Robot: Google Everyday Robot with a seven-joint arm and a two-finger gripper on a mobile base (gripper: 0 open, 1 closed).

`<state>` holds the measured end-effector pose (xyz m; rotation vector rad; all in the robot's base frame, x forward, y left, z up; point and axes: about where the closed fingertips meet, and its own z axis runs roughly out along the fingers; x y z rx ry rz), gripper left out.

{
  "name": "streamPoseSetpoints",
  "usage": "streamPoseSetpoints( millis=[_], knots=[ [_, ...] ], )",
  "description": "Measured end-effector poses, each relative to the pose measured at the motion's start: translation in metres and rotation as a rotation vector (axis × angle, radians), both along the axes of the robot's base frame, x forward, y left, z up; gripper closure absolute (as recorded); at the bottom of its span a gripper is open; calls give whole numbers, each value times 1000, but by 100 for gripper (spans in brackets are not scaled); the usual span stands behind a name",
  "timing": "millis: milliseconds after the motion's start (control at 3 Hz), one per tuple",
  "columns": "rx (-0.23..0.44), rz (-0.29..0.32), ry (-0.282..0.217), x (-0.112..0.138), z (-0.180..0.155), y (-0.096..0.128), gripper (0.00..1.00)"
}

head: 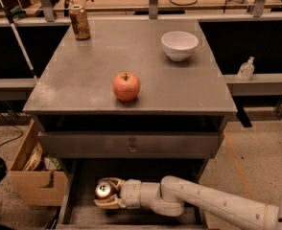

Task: Place coke can into middle drawer

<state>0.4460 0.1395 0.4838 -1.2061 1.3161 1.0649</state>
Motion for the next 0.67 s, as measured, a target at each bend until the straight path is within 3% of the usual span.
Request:
streamPoseSetpoints(
  millis=[667],
  knots=[
    [-6,66,81,7,-43,35,100]
  ],
)
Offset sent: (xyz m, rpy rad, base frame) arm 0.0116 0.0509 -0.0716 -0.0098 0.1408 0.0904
